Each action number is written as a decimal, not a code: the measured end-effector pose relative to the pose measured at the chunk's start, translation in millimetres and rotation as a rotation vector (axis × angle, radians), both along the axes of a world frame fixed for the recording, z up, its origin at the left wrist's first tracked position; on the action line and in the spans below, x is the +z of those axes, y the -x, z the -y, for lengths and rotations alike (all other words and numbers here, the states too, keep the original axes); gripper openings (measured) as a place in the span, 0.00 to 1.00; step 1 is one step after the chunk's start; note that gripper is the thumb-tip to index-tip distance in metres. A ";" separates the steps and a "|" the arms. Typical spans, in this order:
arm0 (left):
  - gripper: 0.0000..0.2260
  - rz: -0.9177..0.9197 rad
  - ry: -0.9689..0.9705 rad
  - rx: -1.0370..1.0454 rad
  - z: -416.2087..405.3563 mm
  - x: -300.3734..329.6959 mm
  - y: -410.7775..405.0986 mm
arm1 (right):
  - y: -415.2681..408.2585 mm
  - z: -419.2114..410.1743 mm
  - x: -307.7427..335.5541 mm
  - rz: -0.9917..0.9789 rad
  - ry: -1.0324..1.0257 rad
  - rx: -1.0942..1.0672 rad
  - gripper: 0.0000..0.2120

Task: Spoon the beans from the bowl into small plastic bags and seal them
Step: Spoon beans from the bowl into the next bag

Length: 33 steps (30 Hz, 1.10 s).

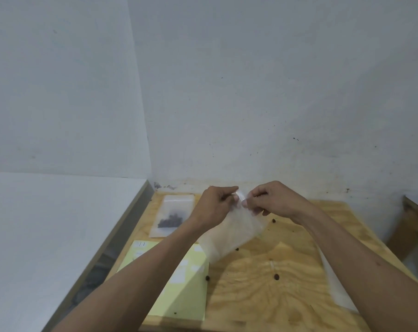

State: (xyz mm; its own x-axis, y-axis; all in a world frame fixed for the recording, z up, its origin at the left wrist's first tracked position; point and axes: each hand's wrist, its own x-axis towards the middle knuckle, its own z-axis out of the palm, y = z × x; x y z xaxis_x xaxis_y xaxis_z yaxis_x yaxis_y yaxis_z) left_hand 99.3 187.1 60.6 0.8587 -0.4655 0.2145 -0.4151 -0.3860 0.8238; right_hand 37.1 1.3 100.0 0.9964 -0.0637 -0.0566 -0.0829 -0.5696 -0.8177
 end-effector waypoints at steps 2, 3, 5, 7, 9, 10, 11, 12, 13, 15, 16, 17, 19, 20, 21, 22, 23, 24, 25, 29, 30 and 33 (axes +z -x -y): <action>0.20 0.040 -0.067 -0.042 -1.4 3.8 4.4 | -1.6 1.9 -0.5 -0.030 -0.008 -0.004 0.07; 0.25 0.094 -0.143 -0.080 -2.2 4.7 6.3 | -2.6 2.7 -1.4 -0.041 -0.016 0.001 0.08; 0.39 0.228 -0.362 -0.147 -1.4 4.4 9.3 | -4.4 3.3 -3.7 -0.041 -0.051 -0.017 0.09; 0.51 0.346 -0.516 -0.152 2.1 -0.3 10.9 | -5.1 3.2 -5.6 -0.041 -0.096 -0.043 0.08; 0.59 0.379 -0.562 -0.127 5.2 -7.0 10.5 | -6.4 1.3 -6.2 -0.064 -0.129 -0.049 0.09; 0.59 0.389 -0.565 -0.112 6.1 -10.5 9.9 | -7.4 0.2 -5.9 -0.083 -0.144 -0.045 0.10; 0.58 0.405 -0.557 -0.095 6.6 -13.9 9.1 | -8.1 -0.5 -5.1 -0.098 -0.181 -0.043 0.10; 0.54 0.424 -0.540 -0.082 6.8 -17.3 7.9 | -8.0 -0.9 -3.8 -0.115 -0.245 -0.046 0.11; 0.50 0.428 -0.517 -0.072 6.4 -19.0 7.2 | -7.4 -0.7 -2.5 -0.133 -0.308 -0.045 0.12; 0.44 0.375 -0.462 -0.080 5.7 -16.9 7.7 | -3.7 1.0 -0.5 -0.141 -0.314 -0.002 0.12; 0.43 0.344 -0.434 -0.091 5.4 -14.0 8.8 | -1.9 1.2 0.3 -0.132 -0.258 0.032 0.10; 0.42 0.317 -0.415 -0.104 5.1 -10.7 9.9 | -1.2 1.7 -0.4 -0.114 -0.199 0.063 0.07; 0.41 0.280 -0.391 -0.116 5.2 -1.8 14.3 | -0.8 1.8 -2.2 -0.091 -0.140 0.102 0.04; 0.40 0.271 -0.385 -0.116 5.7 1.6 16.4 | -1.1 1.5 -2.7 -0.085 -0.141 0.104 0.05; 0.38 0.267 -0.379 -0.114 6.0 4.5 18.7 | -0.8 0.3 -2.5 -0.076 -0.138 0.108 0.06; 0.36 0.264 -0.369 -0.108 6.3 5.7 20.1 | -1.4 -0.8 -3.1 -0.066 -0.125 0.115 0.07; 0.33 0.262 -0.359 -0.096 6.3 5.1 19.8 | -2.1 -2.4 -3.2 -0.059 -0.103 0.126 0.07; 0.29 0.258 -0.348 -0.079 6.3 4.1 18.5 | -2.7 -4.4 -2.7 -0.059 -0.088 0.140 0.07; 0.26 0.252 -0.347 -0.057 5.9 2.0 15.5 | -4.2 -6.5 -2.8 -0.060 -0.089 0.157 0.06; 0.27 0.313 -0.404 0.070 -2.5 -4.9 1.5 | -15.7 -11.9 -8.1 0.078 -0.050 0.097 0.05; 0.30 0.347 -0.445 0.106 -6.6 -7.9 -4.4 | -18.8 -9.3 -11.4 0.137 0.020 0.015 0.05; 0.33 0.326 -0.507 0.203 -22.2 -15.5 -20.2 | -18.6 2.5 -20.9 0.109 0.377 -0.138 0.06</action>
State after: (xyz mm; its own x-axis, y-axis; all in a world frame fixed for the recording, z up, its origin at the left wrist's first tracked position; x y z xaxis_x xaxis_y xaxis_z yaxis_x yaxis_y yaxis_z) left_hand 119.5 209.3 45.1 0.8682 -0.4125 0.2759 -0.4914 -0.7923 0.3616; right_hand 55.7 -1.1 79.1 0.9760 -0.1926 0.1019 -0.1032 -0.8204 -0.5624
